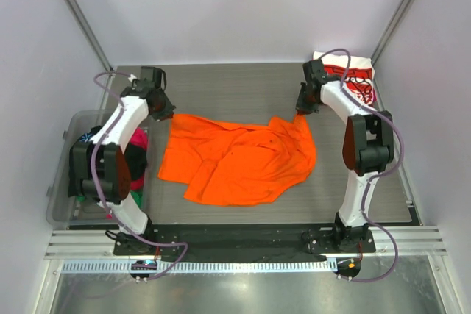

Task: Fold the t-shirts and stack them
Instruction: Flatten the tshirt out

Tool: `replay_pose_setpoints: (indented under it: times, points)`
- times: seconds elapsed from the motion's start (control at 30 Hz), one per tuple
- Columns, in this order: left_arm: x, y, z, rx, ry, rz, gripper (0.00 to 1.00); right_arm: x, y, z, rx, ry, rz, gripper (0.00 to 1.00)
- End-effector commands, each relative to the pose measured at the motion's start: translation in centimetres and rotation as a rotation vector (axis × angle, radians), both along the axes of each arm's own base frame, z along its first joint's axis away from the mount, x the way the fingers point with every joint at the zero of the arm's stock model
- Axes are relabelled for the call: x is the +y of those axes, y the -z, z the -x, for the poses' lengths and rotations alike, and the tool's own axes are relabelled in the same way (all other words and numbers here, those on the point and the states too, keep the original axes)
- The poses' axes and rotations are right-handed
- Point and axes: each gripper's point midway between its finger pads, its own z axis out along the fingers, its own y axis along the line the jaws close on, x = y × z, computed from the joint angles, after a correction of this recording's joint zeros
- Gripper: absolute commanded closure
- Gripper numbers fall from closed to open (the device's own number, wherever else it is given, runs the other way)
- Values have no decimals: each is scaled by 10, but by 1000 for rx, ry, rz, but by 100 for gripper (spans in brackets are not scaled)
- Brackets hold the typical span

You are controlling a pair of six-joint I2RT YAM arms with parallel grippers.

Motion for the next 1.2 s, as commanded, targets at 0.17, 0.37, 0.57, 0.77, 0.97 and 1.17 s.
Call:
replay_pose_setpoints:
  times: [0.17,0.37,0.57,0.77,0.97,1.17]
  points:
    - [-9,-161,17,-329,70,65,100,-17,-247,7,-485,27,-7,99]
    - [-23,-261,52,-571,124,171,100,-25,-358,69,-736,24,-61,99]
    - [-29,-365,110,-885,218,218,100,-43,-454,153,-1032,2,-45,99]
    - [-26,-435,199,-1190,289,238,100,-82,-514,269,-1325,90,8,99]
    - [-21,-463,229,-1285,265,270,100,-115,-544,309,-1443,184,156,99]
    - [-22,-451,173,-1177,187,314,100,-112,-558,230,-1345,199,263,99]
